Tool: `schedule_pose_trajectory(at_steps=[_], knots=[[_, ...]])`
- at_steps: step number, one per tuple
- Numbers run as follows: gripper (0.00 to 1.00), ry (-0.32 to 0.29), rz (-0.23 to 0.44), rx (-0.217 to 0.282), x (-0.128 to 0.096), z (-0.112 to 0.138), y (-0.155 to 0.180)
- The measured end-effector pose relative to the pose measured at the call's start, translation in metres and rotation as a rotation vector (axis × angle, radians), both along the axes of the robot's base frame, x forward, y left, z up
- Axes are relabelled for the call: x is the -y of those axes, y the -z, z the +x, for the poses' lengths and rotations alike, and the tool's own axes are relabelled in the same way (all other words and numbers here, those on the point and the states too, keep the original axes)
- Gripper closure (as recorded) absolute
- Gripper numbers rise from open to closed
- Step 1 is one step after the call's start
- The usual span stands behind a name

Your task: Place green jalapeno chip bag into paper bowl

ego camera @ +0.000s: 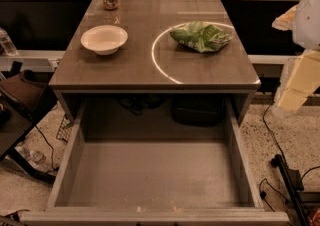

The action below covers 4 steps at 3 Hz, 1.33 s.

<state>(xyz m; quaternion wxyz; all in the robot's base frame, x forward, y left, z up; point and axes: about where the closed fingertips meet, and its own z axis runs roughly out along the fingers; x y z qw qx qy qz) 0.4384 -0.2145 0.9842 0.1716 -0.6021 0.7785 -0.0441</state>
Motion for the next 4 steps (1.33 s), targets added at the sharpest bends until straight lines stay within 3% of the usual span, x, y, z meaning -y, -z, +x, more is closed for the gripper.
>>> schedule_pose_trajectory(at_steps=[2,3,4], knots=[[0.00,0.014,0.032,0.016,-0.002,0.011,-0.001],[0.00,0.064,0.166,0.049,0.003,0.039,0.014],[0.00,0.111,0.384,0.107,-0.003,0.080,0.038]])
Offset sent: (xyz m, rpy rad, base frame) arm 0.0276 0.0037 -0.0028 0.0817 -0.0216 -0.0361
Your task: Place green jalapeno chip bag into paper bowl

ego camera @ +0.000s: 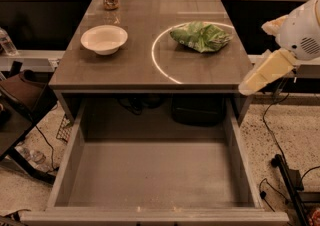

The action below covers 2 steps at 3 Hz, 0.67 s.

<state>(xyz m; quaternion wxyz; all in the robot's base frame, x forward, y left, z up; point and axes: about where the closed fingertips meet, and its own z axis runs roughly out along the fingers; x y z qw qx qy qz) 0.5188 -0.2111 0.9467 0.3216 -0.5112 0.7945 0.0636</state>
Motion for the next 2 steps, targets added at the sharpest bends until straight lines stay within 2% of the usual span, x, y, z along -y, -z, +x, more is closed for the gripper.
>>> schedule_pose_trajectory(at_steps=[1,2], knots=[[0.00,0.043,0.165,0.121,-0.006,0.057,0.000],[0.00,0.098,0.241,0.268,-0.007,0.116,-0.026]])
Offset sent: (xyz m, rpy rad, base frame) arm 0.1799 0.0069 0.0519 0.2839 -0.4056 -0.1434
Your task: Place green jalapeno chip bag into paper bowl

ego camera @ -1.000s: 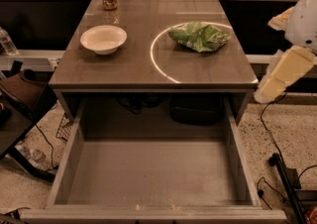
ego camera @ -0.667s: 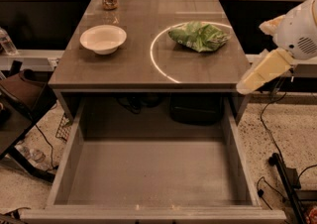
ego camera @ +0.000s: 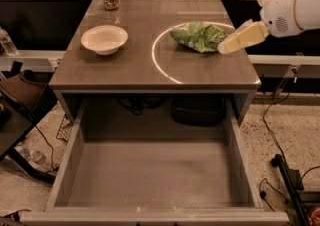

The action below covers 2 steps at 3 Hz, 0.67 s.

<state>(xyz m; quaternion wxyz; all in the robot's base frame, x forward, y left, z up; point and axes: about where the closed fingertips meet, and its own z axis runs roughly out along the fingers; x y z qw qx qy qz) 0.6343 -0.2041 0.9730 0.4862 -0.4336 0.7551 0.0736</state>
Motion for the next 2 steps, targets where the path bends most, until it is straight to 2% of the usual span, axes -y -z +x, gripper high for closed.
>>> schedule_pose_trajectory(at_steps=[1,2], knots=[[0.00,0.000,0.000,0.000,0.000,0.000,0.000],[0.00,-0.004,0.025,-0.003,-0.007,0.018,0.007]])
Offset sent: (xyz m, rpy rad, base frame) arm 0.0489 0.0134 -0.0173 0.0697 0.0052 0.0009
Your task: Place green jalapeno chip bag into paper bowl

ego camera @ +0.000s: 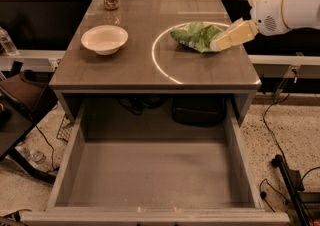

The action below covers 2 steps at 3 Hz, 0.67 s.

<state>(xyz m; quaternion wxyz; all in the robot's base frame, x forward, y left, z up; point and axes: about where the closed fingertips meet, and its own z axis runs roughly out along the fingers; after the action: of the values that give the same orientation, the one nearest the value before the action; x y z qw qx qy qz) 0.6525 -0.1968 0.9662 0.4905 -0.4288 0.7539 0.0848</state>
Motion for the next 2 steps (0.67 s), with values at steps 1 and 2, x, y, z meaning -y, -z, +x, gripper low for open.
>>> schedule_pose_trajectory(at_steps=[1,2], knots=[[0.00,-0.009,0.022,-0.004,-0.011,0.041,0.014],[0.00,-0.005,0.049,-0.026,-0.014,0.089,0.039]])
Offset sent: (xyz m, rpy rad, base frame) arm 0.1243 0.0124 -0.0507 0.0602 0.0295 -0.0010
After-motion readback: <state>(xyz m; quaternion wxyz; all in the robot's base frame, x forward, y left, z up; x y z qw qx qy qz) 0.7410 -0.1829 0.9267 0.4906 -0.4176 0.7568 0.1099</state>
